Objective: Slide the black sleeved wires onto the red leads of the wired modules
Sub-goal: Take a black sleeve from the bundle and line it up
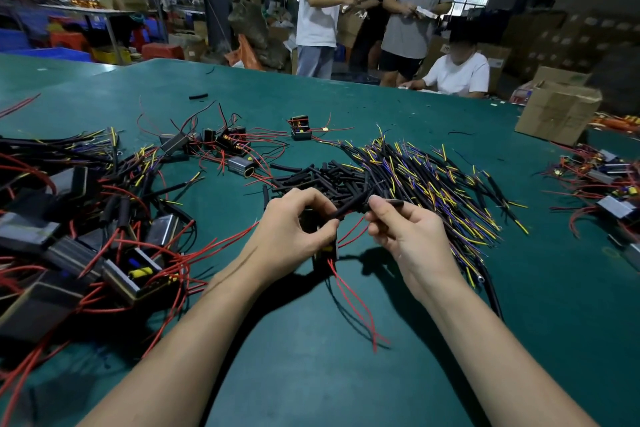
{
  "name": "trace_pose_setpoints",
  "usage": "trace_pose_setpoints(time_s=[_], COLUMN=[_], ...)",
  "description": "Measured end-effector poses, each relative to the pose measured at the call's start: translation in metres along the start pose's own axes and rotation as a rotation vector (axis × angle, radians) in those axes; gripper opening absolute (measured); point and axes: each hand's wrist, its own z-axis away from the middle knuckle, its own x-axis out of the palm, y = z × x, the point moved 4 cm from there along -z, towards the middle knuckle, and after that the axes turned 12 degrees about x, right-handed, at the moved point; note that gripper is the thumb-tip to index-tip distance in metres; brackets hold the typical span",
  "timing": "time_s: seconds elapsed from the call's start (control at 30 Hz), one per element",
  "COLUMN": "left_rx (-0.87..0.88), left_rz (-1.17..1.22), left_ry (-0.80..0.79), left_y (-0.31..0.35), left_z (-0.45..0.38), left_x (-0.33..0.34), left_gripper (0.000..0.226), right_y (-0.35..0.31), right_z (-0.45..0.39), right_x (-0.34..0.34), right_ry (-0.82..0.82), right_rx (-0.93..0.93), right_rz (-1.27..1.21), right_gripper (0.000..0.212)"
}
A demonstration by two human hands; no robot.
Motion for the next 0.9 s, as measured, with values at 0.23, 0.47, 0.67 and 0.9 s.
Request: trace_pose_setpoints(time_s=[0.23,0.47,0.67,0.9], left_rx=[-0.026,-0.075,-0.055,-0.089], left_rz=[0.139,0.186,0.129,0.117], left_ry=[0.064,0.041,-0.015,0.05], left_y=[0.001,-0.003,-0.003,-0.003], left_z=[0.0,0.0,0.001,0.0], left_x=[0.002,0.004,0.008,0.001], left_gripper=[0.01,0.011,0.016,0.01], right_y=[0.007,0.012,0.006,-0.001], right_z=[-0.001,0.002,0.005,0.002], right_x=[0.003,0.01,0.012,0.004], right_ry=[-0.048,-0.083,-0.106,-0.081], right_rx=[0.048,0.059,-0.036,-0.058], right_rz=[0.045,0.11,0.212,0.059], right_gripper=[0.01,0.008,0.011,0.006])
